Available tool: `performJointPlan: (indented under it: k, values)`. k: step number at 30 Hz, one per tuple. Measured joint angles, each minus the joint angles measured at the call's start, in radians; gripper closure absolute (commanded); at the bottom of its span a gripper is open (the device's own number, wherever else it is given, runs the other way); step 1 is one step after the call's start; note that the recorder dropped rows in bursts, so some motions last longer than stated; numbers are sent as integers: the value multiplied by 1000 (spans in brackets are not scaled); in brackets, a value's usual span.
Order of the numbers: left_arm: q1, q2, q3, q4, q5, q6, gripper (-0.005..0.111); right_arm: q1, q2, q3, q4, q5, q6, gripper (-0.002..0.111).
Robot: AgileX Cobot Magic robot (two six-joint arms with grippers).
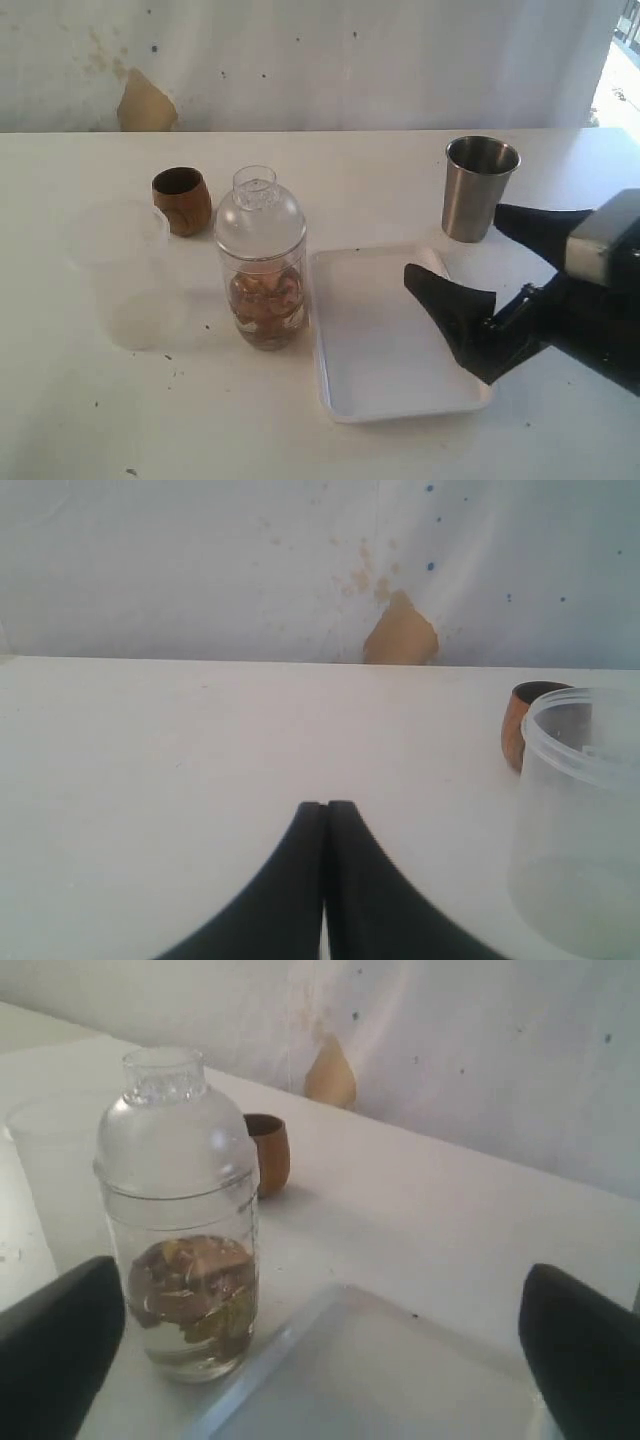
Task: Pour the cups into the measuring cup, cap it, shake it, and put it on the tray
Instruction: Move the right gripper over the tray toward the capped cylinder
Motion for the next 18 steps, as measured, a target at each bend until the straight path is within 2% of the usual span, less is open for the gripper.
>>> performJointPlan:
  k: [8, 18]
  values:
    - [0, 0, 0, 0, 0, 0, 107, 0, 311, -94, -25, -244, -18, 3]
    - [0, 0, 0, 0, 0, 0, 107, 25, 624, -234, -142, -306, -145, 3]
